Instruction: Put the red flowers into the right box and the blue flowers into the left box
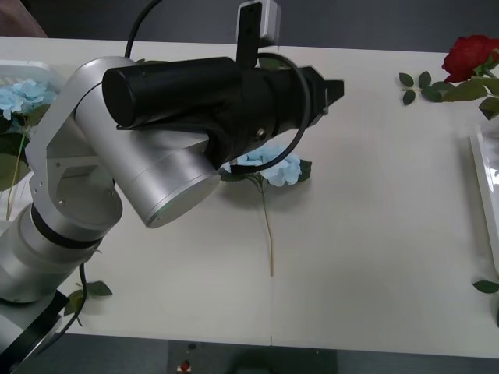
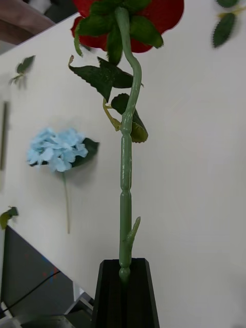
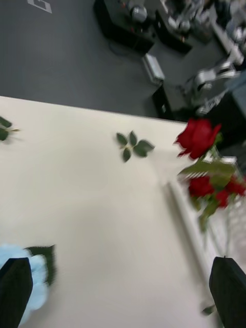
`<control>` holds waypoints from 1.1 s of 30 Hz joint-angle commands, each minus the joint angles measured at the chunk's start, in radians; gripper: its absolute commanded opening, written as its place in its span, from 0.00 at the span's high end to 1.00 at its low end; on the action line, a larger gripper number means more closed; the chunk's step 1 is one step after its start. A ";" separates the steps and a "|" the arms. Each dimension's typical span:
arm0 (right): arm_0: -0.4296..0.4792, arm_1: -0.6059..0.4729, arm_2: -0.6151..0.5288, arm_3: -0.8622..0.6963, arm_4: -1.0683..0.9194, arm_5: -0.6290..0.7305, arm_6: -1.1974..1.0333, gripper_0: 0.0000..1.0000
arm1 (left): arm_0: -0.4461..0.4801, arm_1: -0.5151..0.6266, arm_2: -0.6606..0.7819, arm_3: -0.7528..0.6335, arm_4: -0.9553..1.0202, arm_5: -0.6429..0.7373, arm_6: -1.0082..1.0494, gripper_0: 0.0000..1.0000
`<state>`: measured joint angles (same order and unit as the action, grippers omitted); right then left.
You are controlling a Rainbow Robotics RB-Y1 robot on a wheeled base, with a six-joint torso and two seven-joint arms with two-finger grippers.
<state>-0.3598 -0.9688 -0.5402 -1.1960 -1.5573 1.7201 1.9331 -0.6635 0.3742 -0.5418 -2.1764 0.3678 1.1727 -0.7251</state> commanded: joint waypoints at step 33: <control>0.277 -0.038 -0.198 -0.149 0.508 -0.263 0.037 1.00 | 0.200 -0.205 -0.164 0.377 -0.294 0.202 -0.181 0.00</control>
<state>-0.1058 -0.9689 -0.7343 -1.3230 -1.0549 1.4934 1.9390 -0.4260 0.1838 -0.6814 -1.8278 0.0795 1.4009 -0.9528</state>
